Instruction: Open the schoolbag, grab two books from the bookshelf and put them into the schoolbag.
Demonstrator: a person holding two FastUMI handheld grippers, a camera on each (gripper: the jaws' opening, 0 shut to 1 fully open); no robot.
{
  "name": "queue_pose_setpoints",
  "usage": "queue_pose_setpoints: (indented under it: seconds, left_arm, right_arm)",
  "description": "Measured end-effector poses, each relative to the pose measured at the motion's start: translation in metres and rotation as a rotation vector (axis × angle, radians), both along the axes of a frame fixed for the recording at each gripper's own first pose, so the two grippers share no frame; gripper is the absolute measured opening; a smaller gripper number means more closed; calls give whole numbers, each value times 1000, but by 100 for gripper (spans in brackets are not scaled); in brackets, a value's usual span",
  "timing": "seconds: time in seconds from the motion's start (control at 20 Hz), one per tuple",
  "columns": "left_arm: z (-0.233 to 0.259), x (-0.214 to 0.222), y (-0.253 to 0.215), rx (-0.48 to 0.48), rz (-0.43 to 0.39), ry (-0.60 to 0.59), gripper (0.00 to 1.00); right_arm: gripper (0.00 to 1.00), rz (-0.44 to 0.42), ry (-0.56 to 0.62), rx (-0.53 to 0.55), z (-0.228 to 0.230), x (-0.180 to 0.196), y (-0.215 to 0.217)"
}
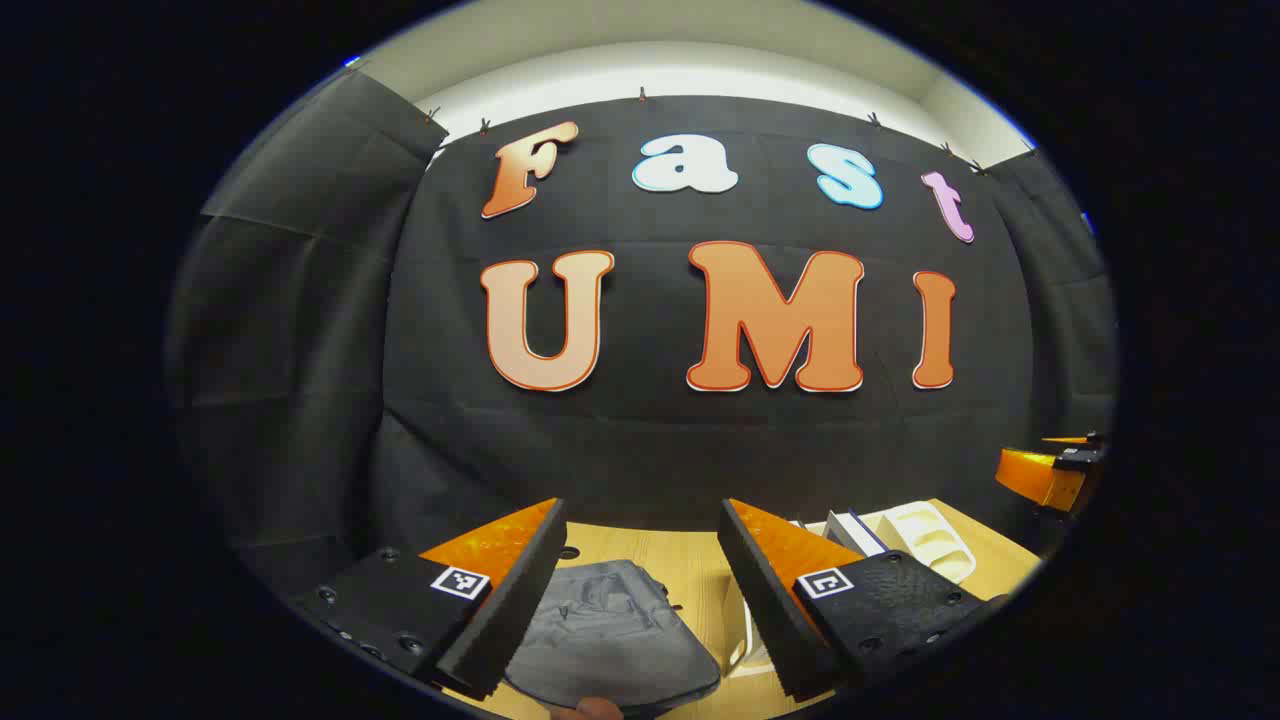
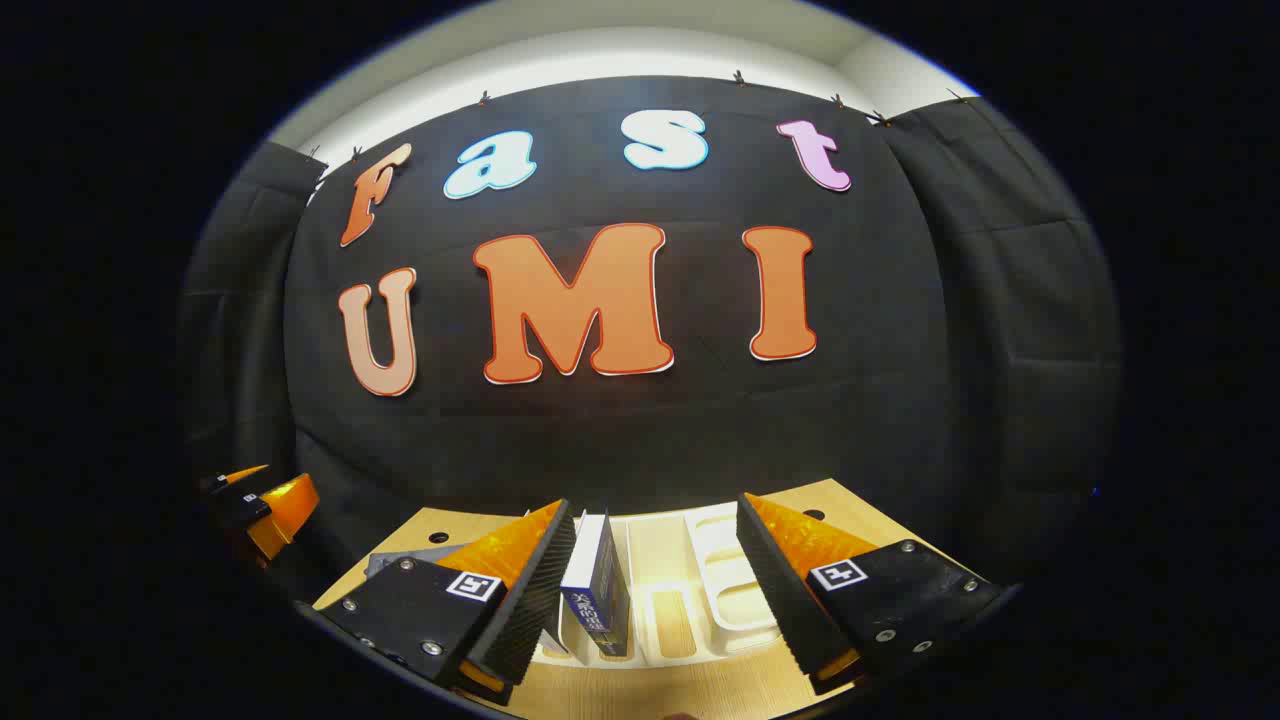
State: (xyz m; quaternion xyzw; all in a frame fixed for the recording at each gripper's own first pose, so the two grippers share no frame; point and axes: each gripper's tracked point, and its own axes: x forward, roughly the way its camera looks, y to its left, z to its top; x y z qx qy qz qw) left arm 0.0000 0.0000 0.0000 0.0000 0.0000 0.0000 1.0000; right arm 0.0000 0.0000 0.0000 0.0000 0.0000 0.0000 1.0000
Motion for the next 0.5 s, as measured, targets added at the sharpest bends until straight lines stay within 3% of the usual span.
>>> queue_pose_setpoints:
  seconds: [0.5]
  left_arm:
    - [-13, 17, 8, 28, 16, 32, 95]
  right_arm:
    - [96, -12, 33, -38, -14, 13, 7]
